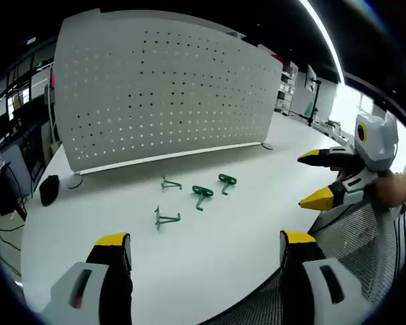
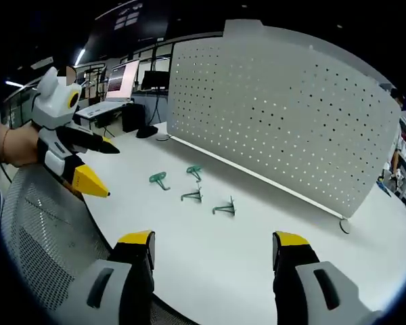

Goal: Insert the hook assembly into the mounting plate slot until the hook locks in place.

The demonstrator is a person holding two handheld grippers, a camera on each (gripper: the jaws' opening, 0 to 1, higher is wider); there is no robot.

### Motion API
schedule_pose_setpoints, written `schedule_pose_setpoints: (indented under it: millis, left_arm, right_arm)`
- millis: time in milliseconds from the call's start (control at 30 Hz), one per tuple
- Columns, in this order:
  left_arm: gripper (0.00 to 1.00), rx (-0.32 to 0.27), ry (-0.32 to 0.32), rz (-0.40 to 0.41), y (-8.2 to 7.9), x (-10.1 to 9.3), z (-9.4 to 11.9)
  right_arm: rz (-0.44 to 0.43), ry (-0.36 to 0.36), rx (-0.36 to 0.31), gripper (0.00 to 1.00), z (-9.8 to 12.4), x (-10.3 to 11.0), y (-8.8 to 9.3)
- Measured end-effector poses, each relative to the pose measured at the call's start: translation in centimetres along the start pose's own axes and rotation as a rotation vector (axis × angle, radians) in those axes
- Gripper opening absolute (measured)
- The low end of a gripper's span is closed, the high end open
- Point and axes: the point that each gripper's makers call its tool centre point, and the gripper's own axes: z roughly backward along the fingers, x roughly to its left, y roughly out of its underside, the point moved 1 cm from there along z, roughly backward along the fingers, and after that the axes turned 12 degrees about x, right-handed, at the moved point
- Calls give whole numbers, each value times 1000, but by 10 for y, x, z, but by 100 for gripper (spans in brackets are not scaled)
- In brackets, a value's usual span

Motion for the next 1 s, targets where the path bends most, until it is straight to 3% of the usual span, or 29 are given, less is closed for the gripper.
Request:
schedule_pose_setpoints:
  millis: [1000]
  left_arm:
    - [92, 2, -2, 1, 0, 1, 3]
  right_arm:
    - [2, 1, 8, 68, 1, 1, 0]
